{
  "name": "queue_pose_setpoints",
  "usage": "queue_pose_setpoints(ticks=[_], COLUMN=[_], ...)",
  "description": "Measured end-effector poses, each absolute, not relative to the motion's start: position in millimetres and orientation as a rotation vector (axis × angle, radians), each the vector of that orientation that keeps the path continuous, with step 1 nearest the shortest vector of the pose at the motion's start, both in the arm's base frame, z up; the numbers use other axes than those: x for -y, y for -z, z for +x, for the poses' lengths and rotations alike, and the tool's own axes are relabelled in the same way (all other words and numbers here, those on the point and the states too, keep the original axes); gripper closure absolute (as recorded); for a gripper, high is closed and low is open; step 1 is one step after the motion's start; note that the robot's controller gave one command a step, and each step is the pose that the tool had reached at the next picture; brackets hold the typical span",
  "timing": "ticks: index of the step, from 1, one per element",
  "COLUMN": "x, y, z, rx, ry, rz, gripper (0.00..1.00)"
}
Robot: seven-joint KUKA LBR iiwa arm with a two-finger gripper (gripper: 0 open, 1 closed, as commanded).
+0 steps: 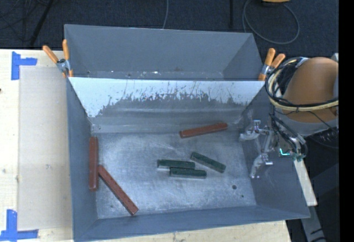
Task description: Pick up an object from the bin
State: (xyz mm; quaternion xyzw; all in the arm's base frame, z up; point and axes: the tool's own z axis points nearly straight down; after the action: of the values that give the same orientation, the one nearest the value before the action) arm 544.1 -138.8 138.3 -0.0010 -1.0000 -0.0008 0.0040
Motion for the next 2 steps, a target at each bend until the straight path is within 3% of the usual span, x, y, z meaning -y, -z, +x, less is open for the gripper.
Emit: queue_pose_setpoints(ticks=[1, 2], x=[138, 98], y=[-142, -76], z=[546.1, 532.1], rx=[3.14, 3.147], ry=[0.0, -0.004], rz=[0.001, 0.238], gripper=[0.0, 1.0])
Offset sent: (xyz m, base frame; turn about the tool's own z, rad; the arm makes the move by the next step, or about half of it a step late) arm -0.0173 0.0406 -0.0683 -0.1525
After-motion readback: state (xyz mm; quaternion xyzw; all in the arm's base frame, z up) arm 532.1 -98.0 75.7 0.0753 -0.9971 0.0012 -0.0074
